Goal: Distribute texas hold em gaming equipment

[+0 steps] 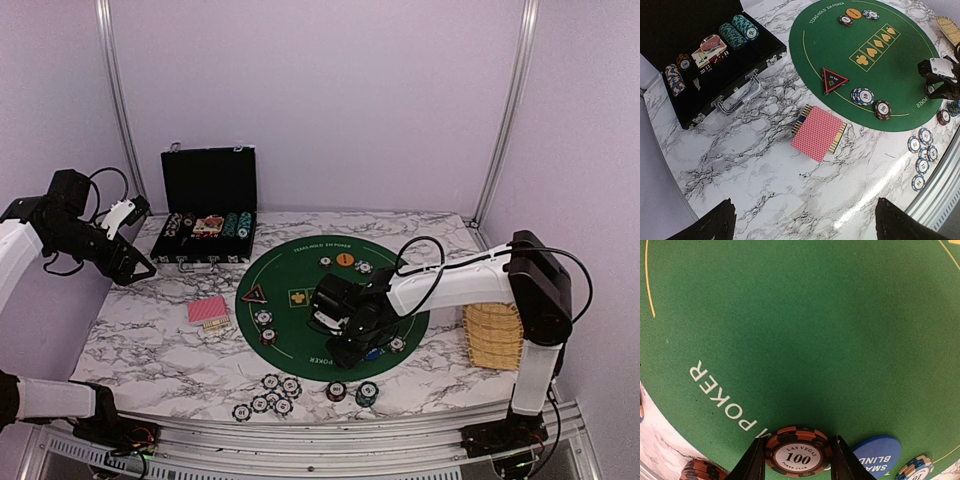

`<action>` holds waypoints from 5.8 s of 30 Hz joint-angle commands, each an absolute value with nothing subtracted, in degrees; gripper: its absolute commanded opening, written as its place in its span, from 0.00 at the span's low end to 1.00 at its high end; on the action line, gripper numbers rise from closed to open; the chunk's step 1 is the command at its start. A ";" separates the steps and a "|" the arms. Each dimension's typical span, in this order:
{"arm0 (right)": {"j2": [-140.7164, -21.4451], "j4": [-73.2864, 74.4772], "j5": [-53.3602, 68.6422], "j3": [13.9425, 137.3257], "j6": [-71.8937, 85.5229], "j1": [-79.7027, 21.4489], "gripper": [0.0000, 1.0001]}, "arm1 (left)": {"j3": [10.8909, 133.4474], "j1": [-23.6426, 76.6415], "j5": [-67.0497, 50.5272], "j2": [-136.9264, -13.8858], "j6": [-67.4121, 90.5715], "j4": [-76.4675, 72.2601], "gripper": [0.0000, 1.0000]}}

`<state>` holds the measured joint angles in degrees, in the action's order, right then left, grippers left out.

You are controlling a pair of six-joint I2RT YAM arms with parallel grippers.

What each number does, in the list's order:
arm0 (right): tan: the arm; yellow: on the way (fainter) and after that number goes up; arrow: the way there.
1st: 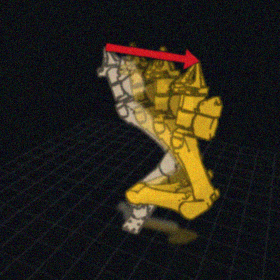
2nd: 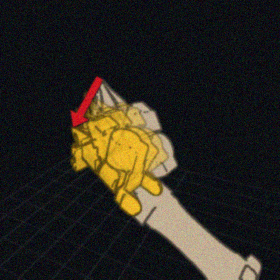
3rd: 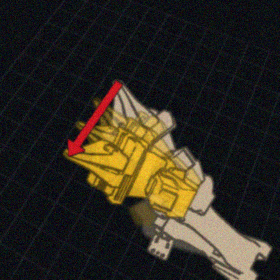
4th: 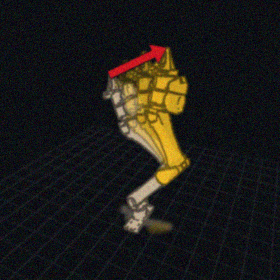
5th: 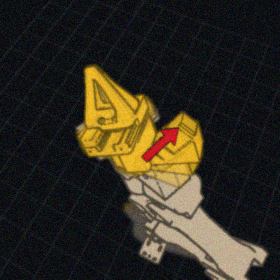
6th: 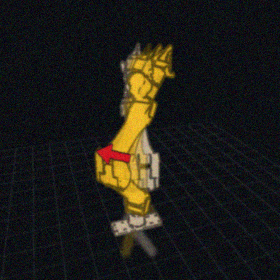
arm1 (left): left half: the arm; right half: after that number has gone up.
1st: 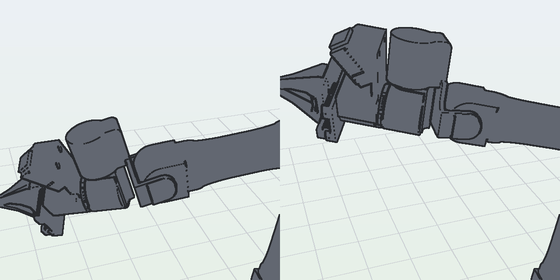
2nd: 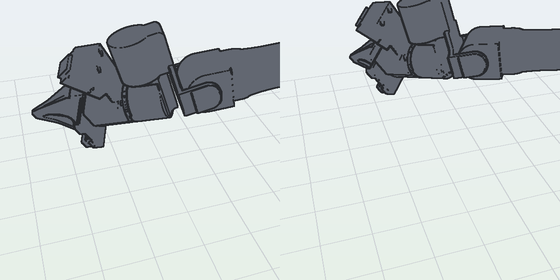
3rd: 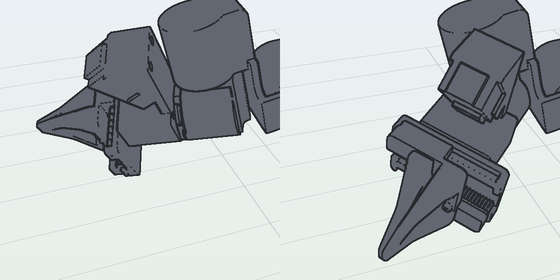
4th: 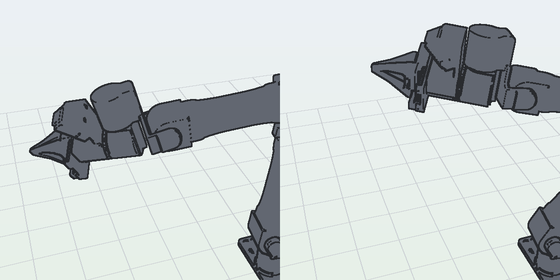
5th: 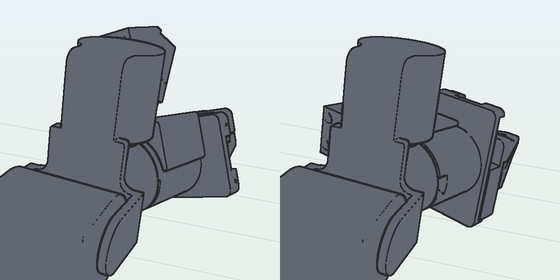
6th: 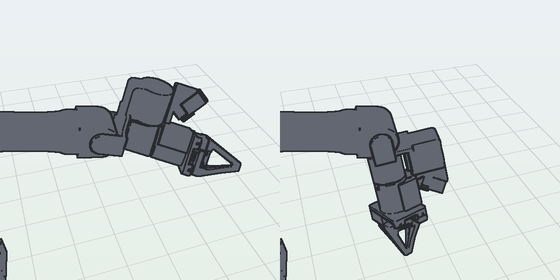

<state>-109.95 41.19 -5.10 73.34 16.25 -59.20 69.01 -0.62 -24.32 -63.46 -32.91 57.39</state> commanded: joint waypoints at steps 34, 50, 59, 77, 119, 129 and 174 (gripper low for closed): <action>-92.16 59.65 -4.44 72.33 22.86 -67.43 0.81 | 71.43 0.40 -24.76 -64.44 -32.49 59.50 0.99; -96.38 55.54 -2.45 69.33 22.65 -70.33 0.83 | 71.59 1.47 -24.29 -64.28 -32.61 59.50 0.99; -97.82 53.78 -1.81 68.24 22.09 -70.31 0.72 | 71.79 1.41 -23.85 -64.17 -32.59 59.50 0.99; -98.00 52.23 -2.02 66.71 21.90 -70.32 0.48 | 71.68 1.47 -22.85 -63.63 -32.96 59.50 0.99; -94.58 58.62 -3.30 75.07 17.32 -60.29 0.15 | 70.67 1.43 -21.26 -62.11 -33.88 59.50 0.99; -93.93 57.16 -2.22 71.71 20.00 -63.48 0.15 | 70.92 1.41 -22.43 -62.51 -33.26 59.50 0.99; -102.92 56.21 -5.11 86.96 13.94 -51.43 0.11 | 70.48 1.47 -23.40 -62.34 -33.24 59.50 0.99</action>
